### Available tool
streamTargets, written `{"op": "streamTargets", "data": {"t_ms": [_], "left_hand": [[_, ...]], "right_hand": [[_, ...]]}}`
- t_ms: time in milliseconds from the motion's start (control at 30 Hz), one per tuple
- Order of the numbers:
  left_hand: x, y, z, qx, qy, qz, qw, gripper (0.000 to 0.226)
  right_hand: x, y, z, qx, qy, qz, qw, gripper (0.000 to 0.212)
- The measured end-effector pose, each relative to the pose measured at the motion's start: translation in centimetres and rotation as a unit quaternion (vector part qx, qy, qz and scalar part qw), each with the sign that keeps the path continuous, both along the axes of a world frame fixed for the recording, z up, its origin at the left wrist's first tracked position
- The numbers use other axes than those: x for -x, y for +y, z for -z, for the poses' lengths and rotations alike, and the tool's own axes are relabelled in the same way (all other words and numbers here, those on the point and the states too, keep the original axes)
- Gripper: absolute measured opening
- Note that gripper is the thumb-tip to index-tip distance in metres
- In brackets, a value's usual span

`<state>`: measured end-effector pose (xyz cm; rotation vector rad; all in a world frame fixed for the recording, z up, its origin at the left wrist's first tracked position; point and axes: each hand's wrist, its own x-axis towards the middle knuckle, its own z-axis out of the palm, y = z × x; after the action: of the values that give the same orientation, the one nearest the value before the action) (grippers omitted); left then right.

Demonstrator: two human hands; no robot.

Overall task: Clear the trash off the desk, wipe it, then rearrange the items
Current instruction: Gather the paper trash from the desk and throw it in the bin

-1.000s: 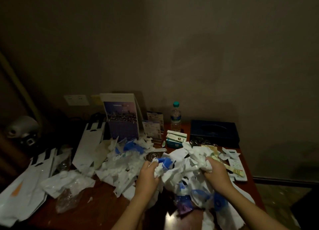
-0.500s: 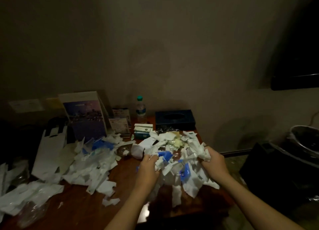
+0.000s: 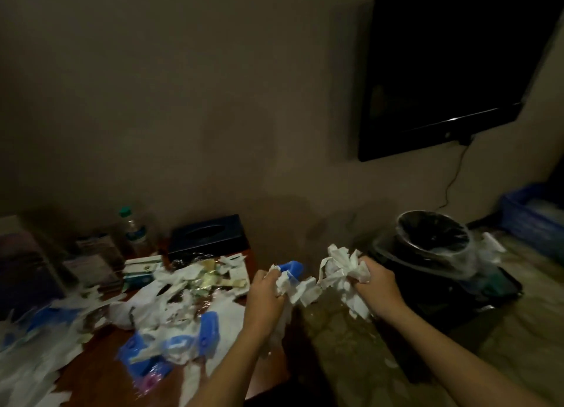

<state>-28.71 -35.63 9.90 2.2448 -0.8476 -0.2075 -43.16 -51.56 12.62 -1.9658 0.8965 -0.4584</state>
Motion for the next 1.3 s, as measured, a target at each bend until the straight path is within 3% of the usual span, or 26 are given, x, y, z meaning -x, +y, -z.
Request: {"op": "streamTargets", "data": {"t_ms": [400, 667, 833, 1067, 1133, 1233, 1300], "left_hand": [[7.2, -22.9, 1.7, -0.031, 0.020, 0.108, 0.993, 0.037], [4.9, -37.2, 6.7, -0.025, 0.057, 0.135, 0.989, 0.042], [2.0, -45.2, 9.7, -0.063, 0.090, 0.133, 0.985, 0.038], [-0.4, -49.0, 11.6, -0.126, 0.114, 0.127, 0.977, 0.040], [-0.6, -49.5, 11.9, -0.138, 0.132, 0.104, 0.976, 0.046], [-0.3, -49.4, 12.3, -0.143, 0.148, 0.056, 0.977, 0.049], [0.0, -48.8, 12.6, -0.148, 0.145, 0.017, 0.978, 0.049]], "right_hand": [[10.8, -19.2, 3.2, -0.012, 0.014, 0.119, 0.993, 0.027], [9.6, -32.6, 8.1, -0.010, 0.051, 0.138, 0.989, 0.025], [7.5, -40.5, 10.5, -0.010, 0.087, 0.146, 0.985, 0.012], [4.8, -46.8, 13.5, -0.039, 0.134, 0.110, 0.984, 0.025], [3.5, -48.3, 14.7, -0.049, 0.140, 0.080, 0.986, 0.028], [2.1, -50.5, 16.7, -0.070, 0.166, 0.023, 0.983, 0.015], [1.6, -51.8, 18.5, -0.061, 0.200, -0.018, 0.978, 0.026]]}}
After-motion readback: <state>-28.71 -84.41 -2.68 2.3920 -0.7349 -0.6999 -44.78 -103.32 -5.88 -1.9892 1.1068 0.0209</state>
